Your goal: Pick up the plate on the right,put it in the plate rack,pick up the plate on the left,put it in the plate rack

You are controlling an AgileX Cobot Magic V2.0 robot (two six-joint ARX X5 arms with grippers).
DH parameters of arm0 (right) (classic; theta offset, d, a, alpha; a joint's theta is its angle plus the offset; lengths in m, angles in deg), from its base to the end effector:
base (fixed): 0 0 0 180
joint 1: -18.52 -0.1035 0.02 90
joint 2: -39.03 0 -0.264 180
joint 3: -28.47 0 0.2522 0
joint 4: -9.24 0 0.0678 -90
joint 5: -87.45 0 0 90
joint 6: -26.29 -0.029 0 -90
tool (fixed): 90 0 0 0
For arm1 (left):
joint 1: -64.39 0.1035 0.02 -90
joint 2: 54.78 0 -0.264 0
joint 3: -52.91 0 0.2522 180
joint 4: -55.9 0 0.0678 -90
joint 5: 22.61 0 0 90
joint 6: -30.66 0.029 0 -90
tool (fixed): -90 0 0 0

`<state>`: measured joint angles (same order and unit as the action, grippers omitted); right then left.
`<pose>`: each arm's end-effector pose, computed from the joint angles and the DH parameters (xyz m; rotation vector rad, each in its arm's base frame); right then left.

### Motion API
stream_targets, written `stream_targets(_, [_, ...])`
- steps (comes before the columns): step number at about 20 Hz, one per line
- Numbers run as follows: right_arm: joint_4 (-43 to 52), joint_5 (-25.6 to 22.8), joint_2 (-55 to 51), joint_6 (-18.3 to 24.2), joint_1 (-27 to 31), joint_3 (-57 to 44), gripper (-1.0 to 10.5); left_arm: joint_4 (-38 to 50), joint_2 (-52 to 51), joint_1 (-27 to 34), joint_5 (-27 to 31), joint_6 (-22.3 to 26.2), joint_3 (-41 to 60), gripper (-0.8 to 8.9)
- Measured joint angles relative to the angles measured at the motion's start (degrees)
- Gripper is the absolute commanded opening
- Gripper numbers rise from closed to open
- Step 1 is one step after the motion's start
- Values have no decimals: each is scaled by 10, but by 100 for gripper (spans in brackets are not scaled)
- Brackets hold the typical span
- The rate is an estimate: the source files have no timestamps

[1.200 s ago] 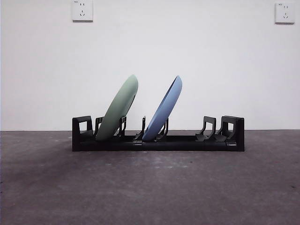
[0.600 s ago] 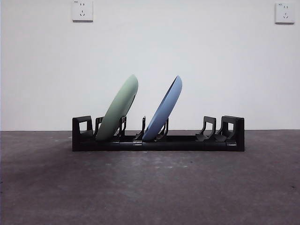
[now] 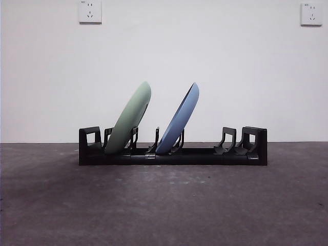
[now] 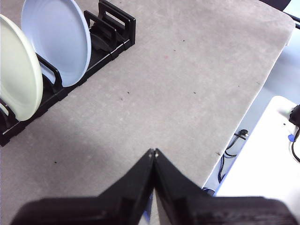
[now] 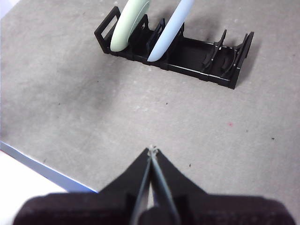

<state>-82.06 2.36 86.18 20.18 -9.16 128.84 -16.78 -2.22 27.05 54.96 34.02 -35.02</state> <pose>0.0587 0.0336 0.4394 -0.0329 0.6879 0.5111 0.1088 -0.0909 0.4008 0.1978 0.6314 -0.8566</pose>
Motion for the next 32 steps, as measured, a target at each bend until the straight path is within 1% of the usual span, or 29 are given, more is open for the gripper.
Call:
stream_targets(10, [0,-1,23,-7,0,0,1,4,5,0,1,0,0,-4])
stream_targets(12, [0,-4,31,-8,0,0,1,10,8,0,14,0,0,-4])
stream_targets(14, [0,-5,40,-8,0,0,1,46,9,1,50,2,0,-4])
stream_targets(15, [0,-5,45,-8,0,0,1,83,9,4,63,11,0,-4])
stream_targets(16, [0,-5,50,-8,0,0,1,116,9,11,64,23,0,-4])
stream_targets(18, [0,-6,64,-8,0,0,1,185,1,54,56,61,0,-4])
stream_targets(19, [0,-6,71,-8,0,0,1,217,-7,88,40,79,0,-4])
stream_targets(21, [0,-6,87,-8,0,0,1,277,-35,166,-19,103,17,-4])
stream_targets(23, [0,-6,105,-8,0,0,1,331,-83,238,-80,117,72,-4])
stream_targets(24, [0,-6,112,-8,0,0,1,354,-108,265,-83,121,103,-4])
stream_targets(27, [0,-6,138,-8,0,0,1,428,-198,337,-67,127,234,-4])
stream_targets(30, [0,-6,165,-8,0,0,1,508,-292,358,-66,120,386,-4])
stream_targets(32, [0,-6,179,-8,0,0,1,545,-345,361,-40,101,493,-4])
